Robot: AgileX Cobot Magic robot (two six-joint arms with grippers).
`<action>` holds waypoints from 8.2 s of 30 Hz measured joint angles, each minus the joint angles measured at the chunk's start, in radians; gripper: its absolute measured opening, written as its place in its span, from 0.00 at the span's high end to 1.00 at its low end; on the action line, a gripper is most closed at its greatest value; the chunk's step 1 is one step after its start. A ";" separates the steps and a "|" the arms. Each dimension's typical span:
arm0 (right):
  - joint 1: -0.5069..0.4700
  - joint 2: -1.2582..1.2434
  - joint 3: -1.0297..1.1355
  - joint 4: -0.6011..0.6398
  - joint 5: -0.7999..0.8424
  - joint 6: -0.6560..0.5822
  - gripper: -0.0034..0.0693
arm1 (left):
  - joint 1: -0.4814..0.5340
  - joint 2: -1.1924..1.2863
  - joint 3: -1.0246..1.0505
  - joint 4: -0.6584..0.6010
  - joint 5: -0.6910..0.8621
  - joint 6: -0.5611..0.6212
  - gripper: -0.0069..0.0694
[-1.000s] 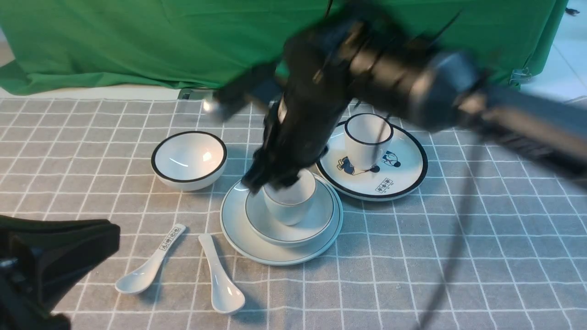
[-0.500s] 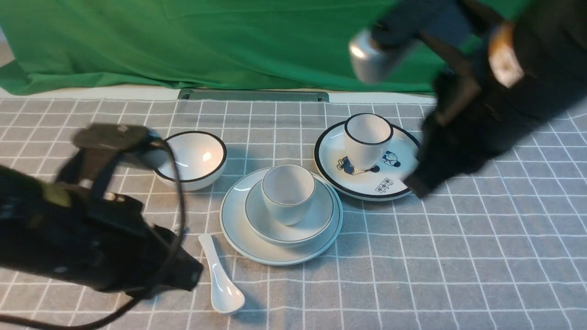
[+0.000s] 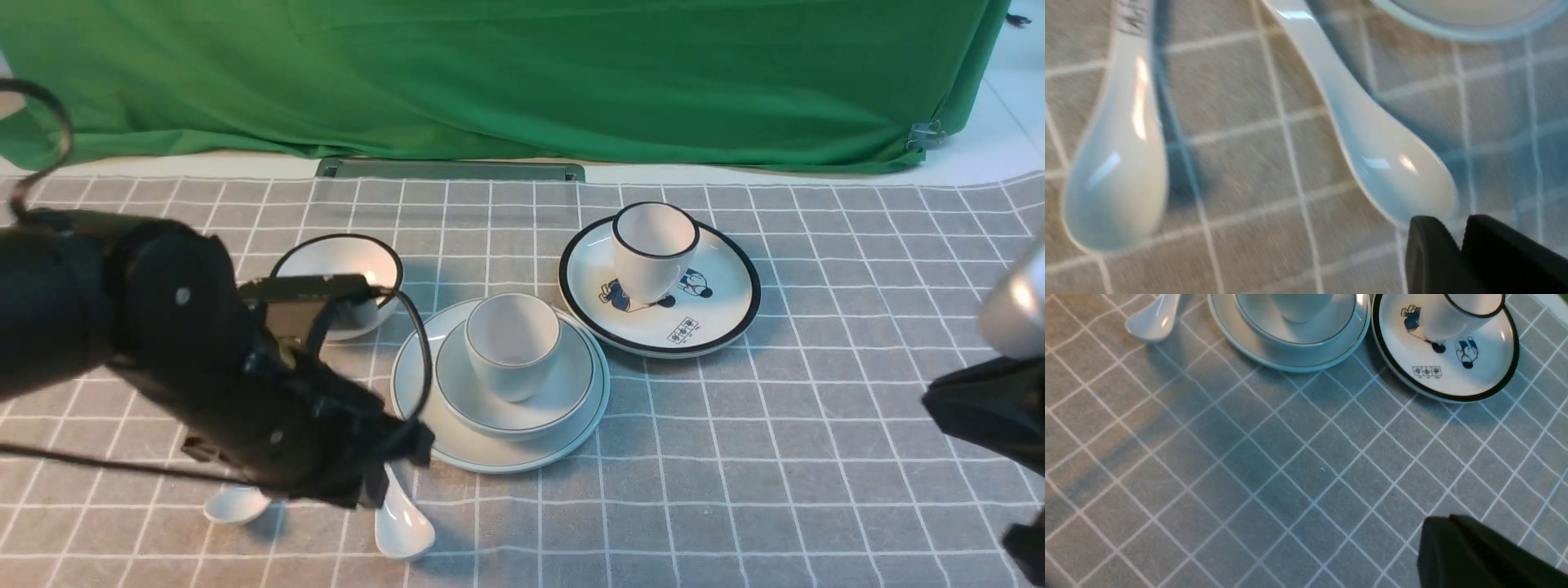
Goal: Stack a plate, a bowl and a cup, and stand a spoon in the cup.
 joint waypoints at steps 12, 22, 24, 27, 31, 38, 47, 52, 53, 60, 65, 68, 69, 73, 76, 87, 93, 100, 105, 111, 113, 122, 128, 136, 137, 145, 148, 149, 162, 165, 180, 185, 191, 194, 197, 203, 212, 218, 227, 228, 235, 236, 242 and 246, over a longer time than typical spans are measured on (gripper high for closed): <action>0.000 -0.018 0.007 -0.010 -0.004 -0.005 0.87 | 0.037 0.237 -0.088 0.043 -0.106 -0.009 0.36; 0.000 -0.018 0.008 -0.011 -0.006 -0.008 0.86 | 0.037 0.299 -0.101 0.085 -0.129 -0.012 0.41; 0.000 -0.018 0.008 -0.011 -0.006 -0.008 0.86 | 0.037 0.301 -0.103 0.101 -0.122 -0.012 0.44; 0.000 -0.018 0.008 -0.011 -0.006 -0.008 0.86 | 0.037 0.304 -0.108 0.114 -0.105 -0.012 0.52; 0.000 -0.018 0.008 -0.011 -0.007 -0.008 0.86 | 0.038 0.306 -0.110 0.136 -0.090 -0.012 0.72; 0.000 -0.018 0.008 -0.011 -0.008 -0.008 0.85 | 0.044 0.293 -0.108 0.136 -0.063 0.017 0.87; 0.000 -0.018 0.008 -0.020 -0.006 -0.008 0.84 | -0.029 -0.034 -0.098 0.123 -0.144 0.073 0.87; 0.000 -0.018 0.008 -0.021 -0.001 -0.008 0.83 | -0.157 -0.146 -0.098 0.115 -0.474 0.154 0.87; 0.000 -0.018 0.008 -0.021 0.004 -0.007 0.83 | -0.178 -0.146 -0.098 0.120 -0.579 0.175 0.87; 0.000 -0.018 0.008 -0.023 0.028 -0.004 0.83 | -0.192 -0.073 0.011 0.150 -1.058 0.205 0.87; 0.000 -0.018 0.008 -0.023 0.032 0.007 0.83 | -0.187 -0.065 0.132 0.164 -1.281 0.210 0.87; 0.000 -0.018 0.008 -0.023 0.031 0.013 0.83 | -0.175 -0.050 0.152 0.164 -1.347 0.210 0.87; 0.000 -0.018 0.008 -0.023 0.029 0.021 0.83 | -0.171 -0.036 0.152 0.164 -1.369 0.210 0.87; 0.000 -0.018 0.008 -0.023 0.018 0.038 0.83 | -0.160 0.037 0.153 0.189 -1.440 0.212 0.87; 0.000 -0.018 0.008 -0.023 0.016 0.046 0.83 | -0.160 0.086 0.154 0.226 -1.470 0.228 0.87; 0.000 -0.018 0.008 -0.023 0.016 0.062 0.83 | -0.159 0.189 0.158 0.223 -1.529 0.345 0.87; 0.000 -0.018 0.008 -0.023 0.016 0.063 0.83 | -0.159 0.235 0.158 0.215 -1.538 0.382 0.87; 0.000 -0.018 0.008 -0.023 0.016 0.064 0.83 | -0.159 0.275 0.158 0.215 -1.577 0.385 0.79; 0.000 -0.018 0.008 -0.023 0.016 0.064 0.83 | -0.159 0.275 0.158 0.215 -1.585 0.385 0.59; 0.000 -0.018 0.008 -0.023 0.016 0.068 0.83 | -0.159 0.255 0.169 0.215 -1.581 0.333 0.34; 0.000 -0.019 0.008 -0.023 0.015 0.072 0.83 | -0.159 0.210 0.192 0.214 -1.580 0.307 0.28; 0.000 -0.114 0.008 -0.023 -0.011 0.091 0.83 | -0.159 -0.203 0.384 0.208 -1.493 0.281 0.22; 0.000 -0.209 0.008 -0.023 0.024 0.120 0.83 | -0.159 -0.556 0.495 0.208 -1.323 0.149 0.25; 0.000 -0.350 0.096 -0.025 0.072 0.186 0.92 | -0.159 -1.041 0.620 0.224 -1.029 0.060 0.74; 0.000 -0.360 0.109 -0.025 0.071 0.195 0.92 | -0.159 -1.081 0.629 0.224 -1.011 0.060 0.80; 0.000 -0.376 0.148 -0.025 0.046 0.288 0.91 | -0.159 -1.248 0.698 0.237 -0.911 0.064 0.90; 0.000 -0.376 0.148 -0.025 0.043 0.299 0.89 | -0.159 -1.248 0.713 0.238 -0.891 0.068 0.90; 0.000 -0.376 0.148 -0.025 0.043 0.299 0.88 | -0.159 -1.248 0.717 0.239 -0.888 0.071 0.90; -0.029 -0.386 0.151 -0.027 0.036 0.300 0.84 | -0.159 -1.248 0.742 0.245 -0.844 0.072 0.89; -0.154 -0.417 0.180 -0.007 -0.010 0.236 0.91 | -0.159 -1.248 0.742 0.245 -0.844 0.073 0.89; -0.735 -0.839 0.934 0.236 -0.611 -0.125 0.93 | -0.159 -1.248 0.742 0.245 -0.844 0.093 0.89; -0.737 -0.883 0.987 0.239 -0.612 -0.072 0.93 | -0.159 -1.249 0.743 0.245 -0.842 0.093 0.89; -0.737 -0.883 0.987 0.239 -0.612 -0.078 0.93 | -0.159 -1.249 0.743 0.245 -0.841 0.093 0.89; -0.737 -0.883 0.987 0.239 -0.612 -0.074 0.93 | -0.159 -1.249 0.743 0.245 -0.841 0.093 0.89; -0.737 -0.883 0.987 0.239 -0.612 -0.039 0.93 | -0.159 -1.249 0.743 0.245 -0.841 0.093 0.89; -0.737 -0.883 0.987 0.239 -0.612 -0.015 0.91 | -0.159 -1.249 0.744 0.245 -0.840 0.093 0.89; -0.737 -0.883 0.987 0.239 -0.612 -0.015 0.89 | -0.159 -1.249 0.745 0.245 -0.840 0.093 0.89; -0.737 -0.883 0.987 0.240 -0.612 -0.015 0.86 | -0.159 -1.249 0.745 0.245 -0.840 0.093 0.89; -0.737 -0.883 0.987 0.240 -0.611 -0.015 0.83 | 0.072 -1.339 0.839 0.150 -0.853 0.149 0.89; -0.737 -0.883 0.987 0.240 -0.611 -0.015 0.83 | 0.142 -1.373 0.860 0.118 -0.853 0.166 0.89; -0.737 -0.883 0.987 0.240 -0.611 -0.015 0.81 | 0.400 -1.496 0.923 0.066 -0.738 0.216 0.89; -0.737 -0.883 0.987 0.240 -0.612 -0.015 0.80 | 0.426 -1.500 0.924 0.061 -0.681 0.221 0.89; -0.737 -0.883 0.987 0.240 -0.612 -0.015 0.79 | 0.495 -1.502 0.929 0.043 -0.505 0.223 0.89; -0.737 -0.883 0.987 0.240 -0.612 -0.015 0.77 | 0.493 -1.502 0.929 0.042 -0.515 0.223 0.89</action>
